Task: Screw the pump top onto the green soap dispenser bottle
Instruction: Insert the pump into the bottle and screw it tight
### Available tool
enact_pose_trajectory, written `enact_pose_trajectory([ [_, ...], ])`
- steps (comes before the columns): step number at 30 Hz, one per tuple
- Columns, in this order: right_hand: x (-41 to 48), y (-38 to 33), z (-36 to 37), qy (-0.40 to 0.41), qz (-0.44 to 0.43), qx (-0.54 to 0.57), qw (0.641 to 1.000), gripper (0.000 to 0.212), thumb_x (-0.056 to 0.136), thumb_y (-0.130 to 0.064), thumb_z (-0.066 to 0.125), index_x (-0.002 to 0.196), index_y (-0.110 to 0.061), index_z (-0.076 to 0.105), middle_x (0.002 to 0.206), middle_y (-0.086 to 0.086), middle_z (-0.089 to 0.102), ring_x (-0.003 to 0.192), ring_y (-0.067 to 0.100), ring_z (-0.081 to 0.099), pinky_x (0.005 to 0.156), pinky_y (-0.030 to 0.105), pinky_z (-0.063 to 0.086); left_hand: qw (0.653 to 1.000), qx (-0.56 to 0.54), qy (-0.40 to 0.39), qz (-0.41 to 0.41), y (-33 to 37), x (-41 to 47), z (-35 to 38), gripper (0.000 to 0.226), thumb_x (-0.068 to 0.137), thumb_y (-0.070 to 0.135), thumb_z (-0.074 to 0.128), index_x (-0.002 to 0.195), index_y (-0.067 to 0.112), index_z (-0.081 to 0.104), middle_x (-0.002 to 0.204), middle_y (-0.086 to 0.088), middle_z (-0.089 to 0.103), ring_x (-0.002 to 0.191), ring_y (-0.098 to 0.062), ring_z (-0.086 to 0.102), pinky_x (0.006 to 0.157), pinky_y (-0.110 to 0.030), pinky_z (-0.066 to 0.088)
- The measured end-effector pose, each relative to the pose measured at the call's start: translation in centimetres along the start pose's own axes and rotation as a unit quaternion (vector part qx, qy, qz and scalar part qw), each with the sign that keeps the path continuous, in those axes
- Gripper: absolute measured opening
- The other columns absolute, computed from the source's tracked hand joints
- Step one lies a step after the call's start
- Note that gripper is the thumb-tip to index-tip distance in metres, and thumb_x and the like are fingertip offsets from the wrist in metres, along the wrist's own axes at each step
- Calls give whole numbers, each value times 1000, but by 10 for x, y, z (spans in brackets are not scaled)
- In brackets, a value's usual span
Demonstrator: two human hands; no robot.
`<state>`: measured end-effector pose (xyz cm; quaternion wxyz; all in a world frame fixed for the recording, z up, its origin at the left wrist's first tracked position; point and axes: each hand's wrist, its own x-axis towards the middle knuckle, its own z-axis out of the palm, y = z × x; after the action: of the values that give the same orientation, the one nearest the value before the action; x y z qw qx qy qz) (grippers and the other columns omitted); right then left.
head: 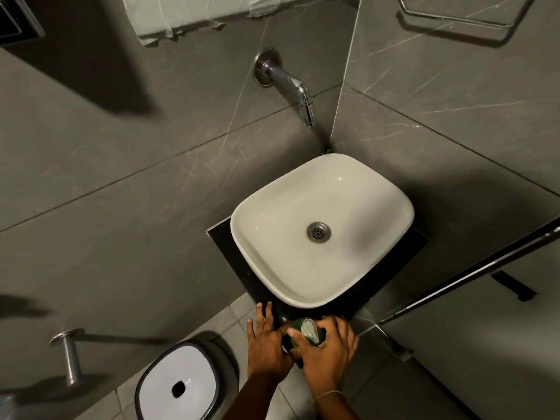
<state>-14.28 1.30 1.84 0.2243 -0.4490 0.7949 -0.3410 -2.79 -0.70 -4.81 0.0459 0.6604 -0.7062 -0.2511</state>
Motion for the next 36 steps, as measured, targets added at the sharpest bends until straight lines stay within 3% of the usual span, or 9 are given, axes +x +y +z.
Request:
enact_pose_trajectory([
  [4, -1, 11, -6, -54, -25, 49, 997, 43, 62, -38, 81, 95, -53, 59, 127, -20, 49, 137, 8, 23, 113, 58, 0, 1000, 2, -7, 5, -1, 1, 0, 55, 69, 60, 62, 119, 38, 56, 162, -5, 1, 146, -24, -21, 121, -52, 0],
  [7, 3, 14, -8, -33, -39, 25, 998, 38, 59, -20, 86, 86, -41, 70, 117, -12, 58, 132, 18, 35, 114, 61, 12, 1000, 6, -14, 5, 0, 1, 1, 61, 68, 66, 62, 123, 40, 53, 162, -3, -1, 146, -25, -20, 121, -52, -2],
  [9, 3, 9, -6, -6, -20, 11, 1000, 30, 54, -16, 88, 75, -26, 70, 103, -3, 63, 116, 28, 49, 103, 62, 32, 1000, 4, -10, 0, -1, 1, 0, 58, 71, 64, 62, 124, 40, 53, 162, -3, -1, 146, -25, -21, 121, -52, -1],
  [11, 1, 5, -4, 1, -13, 15, 1000, 30, 54, -19, 88, 73, -23, 65, 97, 0, 61, 105, 29, 51, 95, 58, 38, 1000, 8, -8, 0, -1, 0, 1, 55, 72, 59, 60, 123, 38, 54, 162, -4, -1, 144, -23, -23, 121, -52, 0],
  [15, 1, 11, -6, -32, -29, 16, 999, 35, 55, -29, 82, 86, -32, 67, 111, -9, 60, 123, 22, 46, 105, 60, 26, 1000, 3, -11, 1, 0, -1, 0, 56, 69, 59, 58, 119, 35, 57, 162, -5, -1, 145, -24, -22, 121, -52, 0],
  [19, 6, 16, -6, -52, -37, 25, 998, 36, 56, -16, 85, 83, -34, 72, 116, -16, 59, 134, 18, 35, 113, 61, 13, 1000, 6, -10, 1, 0, 0, 0, 62, 66, 65, 59, 121, 37, 56, 162, -5, -2, 146, -25, -20, 120, -51, -3],
  [25, 2, 12, 0, 0, -18, 43, 999, 36, 50, -45, 80, 69, -26, 57, 103, -6, 57, 107, 22, 47, 92, 45, 43, 1000, 13, -4, -5, 1, -1, 1, 48, 73, 52, 62, 116, 31, 60, 162, -5, 0, 146, -25, -20, 121, -49, -3],
  [30, -3, 9, 5, 20, 12, 23, 999, 43, 50, -57, 78, 70, -27, 54, 100, -5, 56, 106, 21, 47, 92, 33, 28, 1000, 18, -2, -4, 2, -1, 0, 45, 72, 47, 61, 115, 32, 59, 162, -4, 2, 146, -25, -18, 120, -48, -5],
  [36, -11, -1, -2, 37, 28, -3, 999, 49, 45, -68, 68, 81, -37, 56, 107, -6, 56, 117, 23, 44, 102, 49, 27, 1000, 20, -5, 0, 5, -4, -6, 40, 75, 44, 57, 113, 34, 60, 162, -4, 3, 147, -26, -17, 121, -50, -2],
])
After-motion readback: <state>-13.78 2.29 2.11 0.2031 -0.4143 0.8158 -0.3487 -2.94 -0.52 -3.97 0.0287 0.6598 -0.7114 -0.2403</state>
